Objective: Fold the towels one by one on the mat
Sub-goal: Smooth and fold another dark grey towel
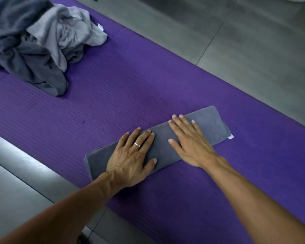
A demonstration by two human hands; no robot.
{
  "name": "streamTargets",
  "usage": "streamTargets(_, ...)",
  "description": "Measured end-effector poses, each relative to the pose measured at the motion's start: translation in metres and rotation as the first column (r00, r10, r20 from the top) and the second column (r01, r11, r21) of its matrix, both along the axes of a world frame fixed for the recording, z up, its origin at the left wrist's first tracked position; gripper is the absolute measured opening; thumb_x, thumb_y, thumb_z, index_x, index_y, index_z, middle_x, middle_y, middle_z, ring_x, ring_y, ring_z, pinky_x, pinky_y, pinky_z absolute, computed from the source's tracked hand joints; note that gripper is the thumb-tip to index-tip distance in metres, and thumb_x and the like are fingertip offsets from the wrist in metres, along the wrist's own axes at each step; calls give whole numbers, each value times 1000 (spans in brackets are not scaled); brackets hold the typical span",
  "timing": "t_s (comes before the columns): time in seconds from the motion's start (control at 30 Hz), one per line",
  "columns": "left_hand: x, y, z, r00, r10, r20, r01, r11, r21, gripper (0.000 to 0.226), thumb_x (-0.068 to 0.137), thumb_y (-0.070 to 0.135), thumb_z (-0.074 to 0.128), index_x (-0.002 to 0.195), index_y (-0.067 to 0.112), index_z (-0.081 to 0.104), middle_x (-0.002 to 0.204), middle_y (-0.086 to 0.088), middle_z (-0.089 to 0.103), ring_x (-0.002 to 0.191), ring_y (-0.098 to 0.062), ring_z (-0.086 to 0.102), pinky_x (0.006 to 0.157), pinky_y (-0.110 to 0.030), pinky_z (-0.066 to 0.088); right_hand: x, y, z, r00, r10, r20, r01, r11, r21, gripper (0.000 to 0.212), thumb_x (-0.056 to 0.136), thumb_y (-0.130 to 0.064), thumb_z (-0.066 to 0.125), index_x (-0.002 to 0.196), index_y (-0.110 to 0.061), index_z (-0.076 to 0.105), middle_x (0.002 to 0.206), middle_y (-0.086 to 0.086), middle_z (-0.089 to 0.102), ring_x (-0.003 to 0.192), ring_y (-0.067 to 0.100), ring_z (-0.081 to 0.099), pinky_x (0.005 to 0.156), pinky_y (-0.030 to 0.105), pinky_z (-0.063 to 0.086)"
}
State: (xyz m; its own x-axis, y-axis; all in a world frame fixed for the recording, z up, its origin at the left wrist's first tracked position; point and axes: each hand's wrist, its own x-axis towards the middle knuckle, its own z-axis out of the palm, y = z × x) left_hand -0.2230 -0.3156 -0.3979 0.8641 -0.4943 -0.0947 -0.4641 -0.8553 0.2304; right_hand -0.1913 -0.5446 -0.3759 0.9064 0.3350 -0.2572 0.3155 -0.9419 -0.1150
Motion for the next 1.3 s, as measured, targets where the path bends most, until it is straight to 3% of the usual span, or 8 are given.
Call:
streamTargets(0.23,-11,29,-1,958,-287,9,286,958,33,104,73,77,42,153,12,22,160,-13,14,148,-31,7,117,-53,10,1,-26,13,936,-349,-57,334,925,-182,66,101,-49,23,155,-18,1,163,0,-7,150,18,-7,121,49,1)
streamTargets(0.47,-24,87,7,926,-375,29,376,920,-106,79,67,50,52,138,16,48,149,-8,42,140,-23,36,115,-42,31,-28,51,25,943,-321,-89,329,939,100,62,99,-41,43,152,-14,24,162,8,10,149,24,11,120,40,15)
streamTargets(0.57,-20,100,33,978,-206,15,202,937,-285,42,65,41,50,98,17,63,104,1,69,99,-19,67,81,-29,53,-40,84,31,960,-258,-112,277,932,234,53,101,-42,40,147,-16,37,159,7,25,146,22,22,119,36,20)
streamTargets(0.67,-3,102,61,988,-23,-150,-41,911,-409,34,66,43,49,89,22,64,77,15,64,69,-6,60,64,-20,44,-47,110,43,973,-154,-175,208,912,353,55,97,-54,31,137,-22,51,146,-2,44,134,16,41,111,37,34)
streamTargets(0.87,40,96,93,839,12,-544,-314,828,-465,14,74,7,72,80,20,69,67,9,68,61,-1,60,58,-20,46,-48,136,58,996,-62,-70,85,906,415,38,89,-51,44,115,-24,52,111,-4,63,104,20,58,85,40,47)
streamTargets(1.0,55,88,108,741,22,-671,-510,668,-542,14,86,18,69,94,8,71,80,-2,67,72,-9,60,66,-21,45,-44,130,63,982,-177,-66,186,854,485,20,93,-32,58,89,-15,46,75,-2,52,77,25,55,62,36,34)
streamTargets(1.13,58,84,115,492,-153,-857,-796,319,-514,36,85,46,57,103,16,66,84,-10,59,68,-19,51,65,-31,38,-40,98,69,841,-463,-281,518,537,666,16,95,-24,58,93,-8,59,84,4,66,80,23,61,73,38,46)
streamTargets(1.3,29,39,95,482,-436,-760,-714,307,-629,46,88,37,55,126,13,60,121,-5,67,109,-19,64,90,-33,50,-55,67,65,559,-399,-727,732,-175,659,16,97,-18,55,106,-11,67,106,8,73,102,25,67,98,46,50)
